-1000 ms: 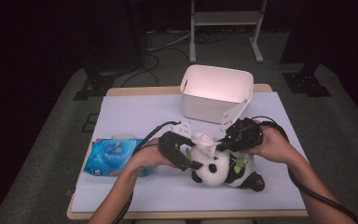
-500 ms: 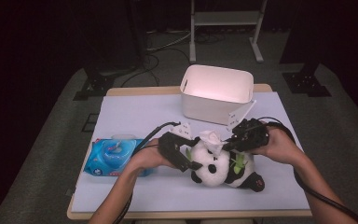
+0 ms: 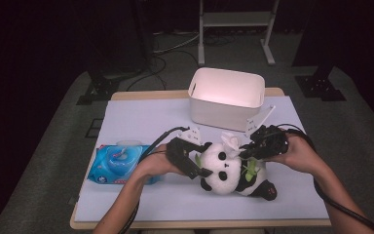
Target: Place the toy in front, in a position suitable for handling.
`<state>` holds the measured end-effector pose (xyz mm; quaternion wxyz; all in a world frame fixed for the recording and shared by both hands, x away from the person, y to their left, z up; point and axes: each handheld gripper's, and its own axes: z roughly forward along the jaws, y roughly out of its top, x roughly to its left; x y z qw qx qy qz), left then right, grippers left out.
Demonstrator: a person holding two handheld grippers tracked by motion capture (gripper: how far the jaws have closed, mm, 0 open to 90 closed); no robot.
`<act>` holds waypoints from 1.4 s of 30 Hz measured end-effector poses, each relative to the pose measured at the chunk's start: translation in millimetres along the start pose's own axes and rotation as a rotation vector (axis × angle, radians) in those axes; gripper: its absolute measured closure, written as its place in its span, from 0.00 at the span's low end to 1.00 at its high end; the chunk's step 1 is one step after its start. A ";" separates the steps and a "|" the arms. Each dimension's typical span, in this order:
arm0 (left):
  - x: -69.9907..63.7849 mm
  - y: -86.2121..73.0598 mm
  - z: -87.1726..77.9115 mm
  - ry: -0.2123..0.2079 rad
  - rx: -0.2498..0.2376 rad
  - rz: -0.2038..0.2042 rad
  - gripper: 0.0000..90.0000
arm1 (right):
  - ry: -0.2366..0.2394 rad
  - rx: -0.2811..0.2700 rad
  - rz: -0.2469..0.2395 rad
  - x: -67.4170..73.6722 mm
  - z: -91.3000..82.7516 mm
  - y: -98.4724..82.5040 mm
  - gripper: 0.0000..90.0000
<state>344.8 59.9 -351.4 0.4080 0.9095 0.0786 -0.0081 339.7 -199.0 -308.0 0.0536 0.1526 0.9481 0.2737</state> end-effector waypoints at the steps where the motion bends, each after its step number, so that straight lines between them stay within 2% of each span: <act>1: -0.2 0.3 0.0 0.001 0.000 0.003 0.17 | 0.001 0.001 -0.005 0.9 -0.3 3.9 0.93; 12: -0.3 2.9 0.1 0.002 0.008 0.014 0.17 | 0.002 0.027 -0.065 1.9 6.1 41.5 0.93; 23: -1.2 7.3 -0.2 0.007 0.017 0.029 0.17 | 0.019 0.036 -0.101 0.0 15.5 68.5 0.93; 28: -0.6 6.3 -0.3 0.007 0.015 0.027 0.17 | 0.013 0.046 -0.088 -1.7 14.3 65.9 0.93; 39: 0.9 2.8 -0.6 0.010 0.032 0.022 0.17 | 0.013 0.030 -0.038 -8.1 12.3 43.8 0.93; 42: 1.4 1.1 -0.6 0.010 0.027 0.009 0.17 | 0.009 0.034 -0.030 -9.4 11.8 38.5 0.93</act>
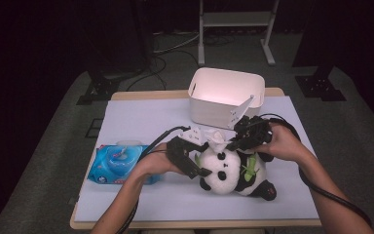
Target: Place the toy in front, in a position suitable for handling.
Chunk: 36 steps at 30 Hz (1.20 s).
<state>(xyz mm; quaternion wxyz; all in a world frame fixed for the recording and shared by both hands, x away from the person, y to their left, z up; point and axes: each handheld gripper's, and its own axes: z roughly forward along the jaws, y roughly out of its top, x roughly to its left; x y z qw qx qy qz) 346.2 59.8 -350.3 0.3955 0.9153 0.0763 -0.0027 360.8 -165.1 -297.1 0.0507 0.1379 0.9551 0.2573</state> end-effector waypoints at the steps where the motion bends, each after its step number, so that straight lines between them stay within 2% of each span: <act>1: 0.7 -0.4 -0.3 0.001 0.004 0.007 0.17 | -0.001 0.000 0.000 -0.6 -0.3 -1.8 0.93; 11: 2.1 -5.0 -0.3 0.003 -0.001 -0.006 0.17 | -0.006 0.006 0.041 -2.5 -2.1 -22.9 0.93; 15: 1.9 -5.6 -0.1 0.003 -0.006 -0.007 0.17 | 0.000 -0.009 0.055 -1.9 -3.5 -29.8 0.93; 22: 2.7 -7.4 -0.1 0.003 -0.007 -0.014 0.17 | -0.002 -0.023 0.053 1.6 -6.3 -37.6 0.93; 27: 5.5 -11.0 -1.1 0.021 0.000 -0.025 0.17 | 0.002 -0.019 0.059 4.5 -5.3 -46.7 0.93; 28: 5.7 -11.9 -1.0 0.024 -0.006 -0.031 0.17 | 0.002 -0.008 0.064 5.3 -4.4 -49.1 0.92; 31: 6.2 -13.8 -0.1 0.022 -0.021 -0.039 0.17 | 0.013 -0.036 0.082 6.0 -5.0 -55.0 0.92; 34: 6.5 -17.0 0.2 0.019 -0.034 -0.057 0.17 | 0.004 -0.047 0.072 8.4 -5.4 -57.0 0.92; 36: 7.7 -20.0 0.2 0.019 -0.039 -0.057 0.21 | 0.000 -0.048 0.067 10.7 -5.3 -57.4 0.92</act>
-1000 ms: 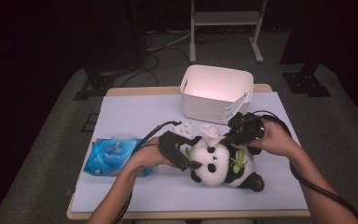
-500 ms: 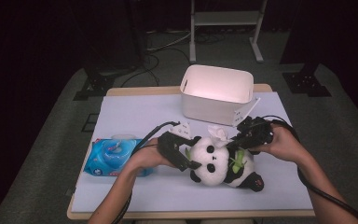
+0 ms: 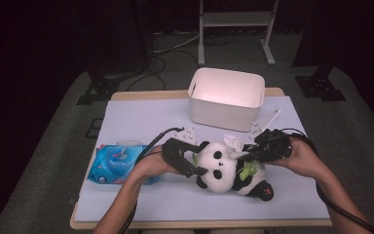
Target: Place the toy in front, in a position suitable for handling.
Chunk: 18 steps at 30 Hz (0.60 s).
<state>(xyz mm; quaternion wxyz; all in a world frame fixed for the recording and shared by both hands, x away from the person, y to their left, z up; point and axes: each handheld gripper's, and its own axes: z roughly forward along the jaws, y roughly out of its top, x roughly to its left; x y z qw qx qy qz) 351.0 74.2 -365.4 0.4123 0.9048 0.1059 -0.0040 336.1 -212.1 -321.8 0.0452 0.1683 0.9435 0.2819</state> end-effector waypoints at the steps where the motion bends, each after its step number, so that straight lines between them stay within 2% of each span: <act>1: 0.1 -1.1 0.1 -0.002 0.001 -0.003 0.21 | 0.000 -0.001 -0.006 1.2 -0.1 0.2 0.92; 4: 1.0 -2.7 0.7 0.000 0.005 -0.014 0.21 | 0.003 0.007 -0.017 5.0 -0.5 2.7 0.92; 14: -0.6 2.5 0.7 0.002 0.004 -0.003 0.21 | 0.018 0.018 -0.083 20.6 1.2 18.8 0.93; 18: 0.2 3.4 1.1 0.003 -0.001 -0.007 0.21 | 0.030 0.003 -0.087 24.8 -2.5 19.3 0.93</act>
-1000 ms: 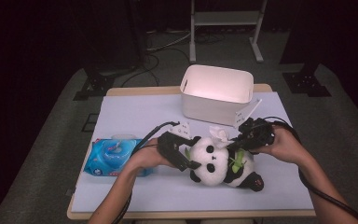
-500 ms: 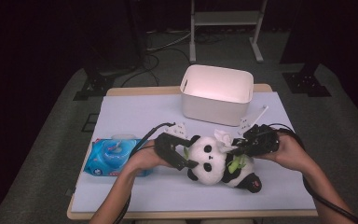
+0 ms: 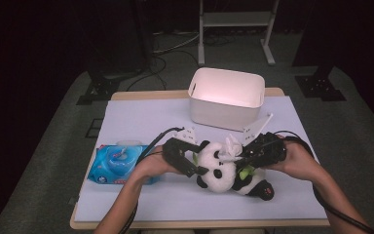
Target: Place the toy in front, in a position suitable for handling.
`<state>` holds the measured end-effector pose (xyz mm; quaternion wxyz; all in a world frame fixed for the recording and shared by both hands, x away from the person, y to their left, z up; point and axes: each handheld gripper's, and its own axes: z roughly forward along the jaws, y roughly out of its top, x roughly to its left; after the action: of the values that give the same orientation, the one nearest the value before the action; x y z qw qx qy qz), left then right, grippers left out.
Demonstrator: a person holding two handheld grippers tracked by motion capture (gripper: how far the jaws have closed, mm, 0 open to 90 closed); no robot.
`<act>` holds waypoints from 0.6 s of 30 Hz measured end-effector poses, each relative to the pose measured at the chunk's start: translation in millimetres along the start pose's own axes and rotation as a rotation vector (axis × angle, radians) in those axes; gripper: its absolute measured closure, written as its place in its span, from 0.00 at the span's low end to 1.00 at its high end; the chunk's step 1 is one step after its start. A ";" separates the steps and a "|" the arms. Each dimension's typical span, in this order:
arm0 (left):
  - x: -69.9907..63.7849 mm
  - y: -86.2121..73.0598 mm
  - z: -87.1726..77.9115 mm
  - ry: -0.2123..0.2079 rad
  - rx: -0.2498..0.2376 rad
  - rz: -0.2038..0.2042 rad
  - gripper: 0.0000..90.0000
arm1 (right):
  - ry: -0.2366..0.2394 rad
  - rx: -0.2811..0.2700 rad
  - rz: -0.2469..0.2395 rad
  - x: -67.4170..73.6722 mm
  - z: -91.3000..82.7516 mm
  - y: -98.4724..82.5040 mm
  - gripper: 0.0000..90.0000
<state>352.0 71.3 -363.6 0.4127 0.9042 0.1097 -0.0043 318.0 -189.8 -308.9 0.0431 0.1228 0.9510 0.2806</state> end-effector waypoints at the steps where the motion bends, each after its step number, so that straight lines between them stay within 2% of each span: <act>1: -0.2 0.5 0.3 0.000 -0.002 -0.004 0.21 | 0.006 -0.002 -0.002 1.0 -0.4 -0.2 0.93; 9: -0.5 6.6 1.7 0.009 0.004 0.001 0.20 | 0.030 -0.006 -0.024 11.7 -1.3 -0.6 0.93; 11: -0.5 7.7 1.9 0.014 0.003 -0.002 0.19 | 0.052 -0.002 -0.028 12.7 -0.1 -1.1 0.93; 16: -1.0 8.0 4.3 0.029 0.012 -0.008 0.14 | 0.058 0.000 -0.014 12.1 2.7 -3.3 0.92; 18: -2.4 8.4 6.1 0.021 0.007 -0.003 0.13 | 0.059 0.004 -0.007 9.4 5.5 -4.7 0.92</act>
<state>351.9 61.0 -361.1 0.4083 0.9055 0.1151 0.0041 308.8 -188.3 -316.2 0.0158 0.1110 0.9528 0.2821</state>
